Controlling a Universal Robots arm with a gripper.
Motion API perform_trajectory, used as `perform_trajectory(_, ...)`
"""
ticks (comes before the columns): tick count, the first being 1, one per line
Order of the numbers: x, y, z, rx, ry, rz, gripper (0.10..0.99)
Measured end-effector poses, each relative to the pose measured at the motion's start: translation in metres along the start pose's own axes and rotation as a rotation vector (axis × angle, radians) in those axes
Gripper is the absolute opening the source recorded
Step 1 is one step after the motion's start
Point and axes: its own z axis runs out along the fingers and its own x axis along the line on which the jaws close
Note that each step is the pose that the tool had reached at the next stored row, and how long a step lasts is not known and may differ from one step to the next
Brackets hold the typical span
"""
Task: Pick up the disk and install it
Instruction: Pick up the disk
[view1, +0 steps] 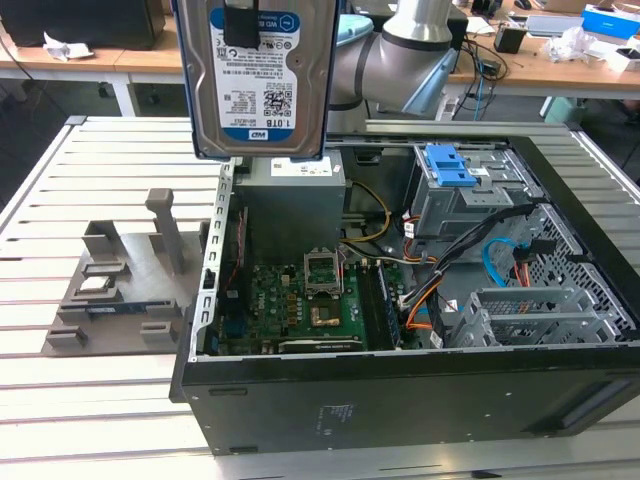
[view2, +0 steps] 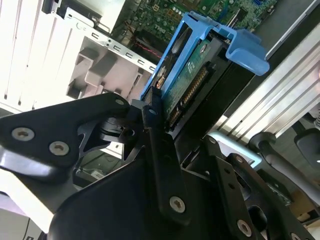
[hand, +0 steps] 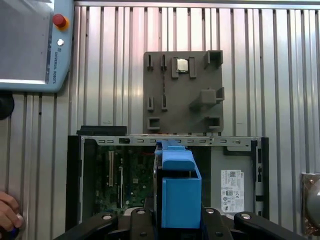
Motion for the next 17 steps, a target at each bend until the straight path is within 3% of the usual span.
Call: perform_trajectory(17,0.0392,0.0003,0.0000,0.000,0.0012,0.000,0.361)
